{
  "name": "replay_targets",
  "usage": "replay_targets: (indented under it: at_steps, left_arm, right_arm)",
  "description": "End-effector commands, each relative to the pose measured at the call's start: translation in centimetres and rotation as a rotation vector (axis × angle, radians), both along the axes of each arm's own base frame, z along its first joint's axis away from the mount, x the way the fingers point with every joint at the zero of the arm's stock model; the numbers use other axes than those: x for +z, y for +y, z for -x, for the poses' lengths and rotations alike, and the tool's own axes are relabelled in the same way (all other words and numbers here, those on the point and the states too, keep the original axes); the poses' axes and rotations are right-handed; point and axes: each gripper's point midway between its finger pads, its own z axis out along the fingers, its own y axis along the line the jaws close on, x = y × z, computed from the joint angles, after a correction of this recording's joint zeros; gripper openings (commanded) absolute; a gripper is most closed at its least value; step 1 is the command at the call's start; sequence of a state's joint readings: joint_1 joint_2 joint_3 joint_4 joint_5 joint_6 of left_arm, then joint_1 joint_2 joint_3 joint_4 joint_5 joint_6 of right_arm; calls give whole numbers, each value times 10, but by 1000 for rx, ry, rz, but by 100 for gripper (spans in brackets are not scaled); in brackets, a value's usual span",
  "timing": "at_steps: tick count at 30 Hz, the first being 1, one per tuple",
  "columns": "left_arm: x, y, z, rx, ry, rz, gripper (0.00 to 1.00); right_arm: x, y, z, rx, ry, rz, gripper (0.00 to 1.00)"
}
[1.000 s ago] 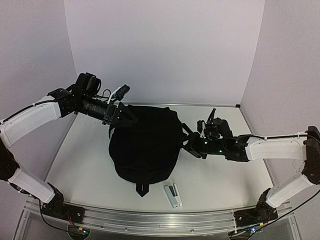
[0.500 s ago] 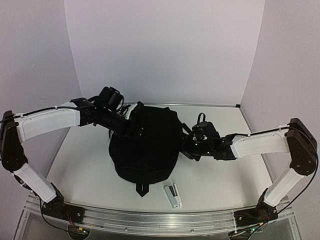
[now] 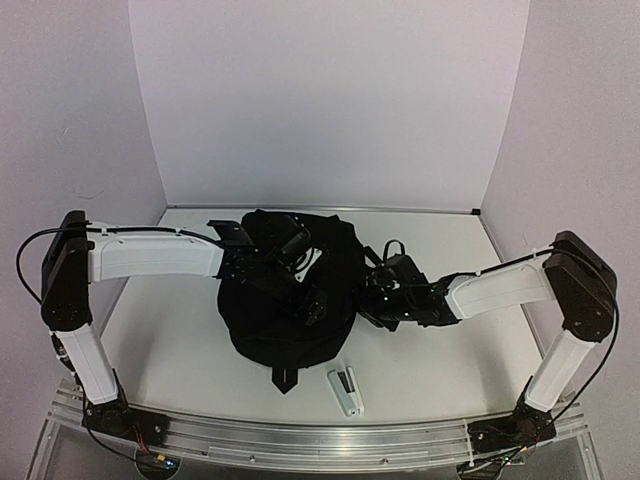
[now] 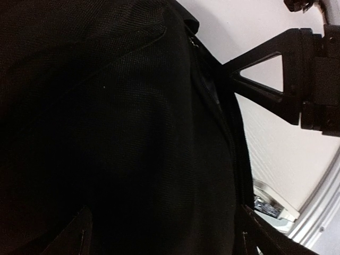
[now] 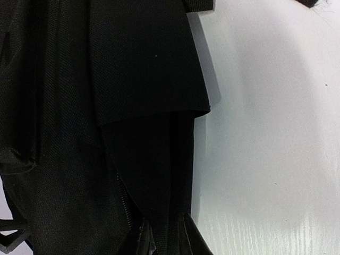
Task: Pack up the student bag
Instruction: Zip the student bag at the center of the board.
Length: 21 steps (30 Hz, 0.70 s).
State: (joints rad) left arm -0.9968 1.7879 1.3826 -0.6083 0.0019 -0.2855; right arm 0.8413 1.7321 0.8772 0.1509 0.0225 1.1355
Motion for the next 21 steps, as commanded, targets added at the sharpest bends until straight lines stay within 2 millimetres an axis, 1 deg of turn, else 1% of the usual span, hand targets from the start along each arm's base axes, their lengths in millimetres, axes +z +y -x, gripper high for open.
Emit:
replay_targets:
  at_steps: [1, 2, 5, 7, 9, 10, 11, 12, 14, 16, 18, 19, 21]
  left_arm:
    - [10, 7, -21, 51, -147, -103, 85]
    - [7, 7, -22, 53, -150, -111, 81]
    - [-1, 8, -22, 57, -150, -149, 60]
    - [-2, 8, -21, 57, -144, -150, 43]
    - [2, 7, -20, 59, -144, -126, 21]
    - [6, 7, -20, 64, -148, -114, 13]
    - [9, 8, -21, 72, -157, -107, 6]
    - [13, 10, -23, 83, -171, -102, 1]
    - [25, 14, -27, 102, -165, -59, 0]
    - [36, 13, -30, 98, -92, 44, 0]
    - [46, 12, -31, 92, 4, 184, 0]
    - [49, 16, -33, 98, 37, 235, 0]
    - [55, 17, -35, 94, 75, 302, 0]
  right_arm:
    - [-1, -4, -6, -48, -22, 9, 18]
    - [-2, -6, -5, -52, -22, 10, 17]
    - [-2, -9, -4, -62, -24, 12, 16]
    - [-1, -12, -5, -68, -27, 15, 15]
    - [-2, -16, -5, -75, -29, 23, 15]
    - [-4, -19, -6, -82, -29, 27, 15]
    - [-6, -22, -7, -91, -27, 34, 14]
    - [-8, -26, -7, -98, -24, 39, 13]
    - [-11, -33, -9, -111, -19, 46, 13]
    - [-8, -33, -10, -105, -26, 46, 13]
    - [2, -27, -12, -76, -48, 35, 13]
    - [10, -23, -13, -47, -66, 29, 13]
    - [30, -14, -15, 8, -113, 15, 15]
